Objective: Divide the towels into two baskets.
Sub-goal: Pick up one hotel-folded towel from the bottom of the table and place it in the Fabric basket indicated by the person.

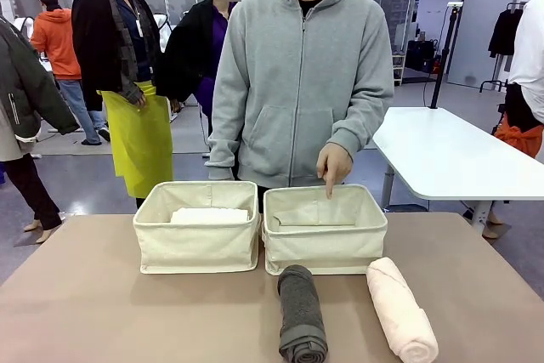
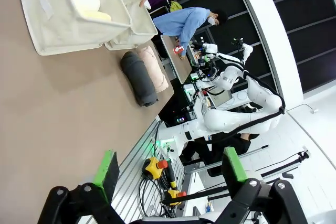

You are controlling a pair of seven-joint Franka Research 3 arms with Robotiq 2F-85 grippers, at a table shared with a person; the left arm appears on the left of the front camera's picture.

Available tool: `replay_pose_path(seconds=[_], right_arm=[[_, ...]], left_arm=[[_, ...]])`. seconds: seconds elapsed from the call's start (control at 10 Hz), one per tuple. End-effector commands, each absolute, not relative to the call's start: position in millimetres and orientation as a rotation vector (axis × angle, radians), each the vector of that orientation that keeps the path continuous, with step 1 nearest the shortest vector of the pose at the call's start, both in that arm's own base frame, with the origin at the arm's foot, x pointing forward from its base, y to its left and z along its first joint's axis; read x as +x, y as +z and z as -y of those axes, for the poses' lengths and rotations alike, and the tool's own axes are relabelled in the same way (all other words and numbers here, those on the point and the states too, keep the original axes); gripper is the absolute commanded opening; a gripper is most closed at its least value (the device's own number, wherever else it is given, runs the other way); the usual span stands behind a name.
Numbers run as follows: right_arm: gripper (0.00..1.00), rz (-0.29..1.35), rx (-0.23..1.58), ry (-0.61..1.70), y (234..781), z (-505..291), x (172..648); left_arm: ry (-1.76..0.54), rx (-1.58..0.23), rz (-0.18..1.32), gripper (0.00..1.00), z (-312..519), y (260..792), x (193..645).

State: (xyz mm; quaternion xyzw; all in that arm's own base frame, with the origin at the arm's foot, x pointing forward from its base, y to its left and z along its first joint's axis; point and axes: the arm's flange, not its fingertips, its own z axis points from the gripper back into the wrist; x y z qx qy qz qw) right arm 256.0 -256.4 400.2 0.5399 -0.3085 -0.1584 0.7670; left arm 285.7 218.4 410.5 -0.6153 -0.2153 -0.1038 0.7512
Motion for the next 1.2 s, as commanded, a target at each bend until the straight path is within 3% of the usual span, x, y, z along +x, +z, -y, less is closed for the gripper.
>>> replay_pose_path(seconds=[0.0, 0.5, 1.1], right_arm=[[1.00, 0.543, 1.074, -0.185, 423, 208, 273], [1.00, 0.343, 0.804, 0.138, 441, 56, 319], [1.00, 0.178, 0.477, 0.155, 400, -51, 340]], left_arm=[[-0.237, -1.346, 0.486, 1.00, -220, 415, 282], [-0.237, -1.346, 0.486, 1.00, -220, 415, 282], [-0.237, -1.346, 0.486, 1.00, -220, 415, 282]])
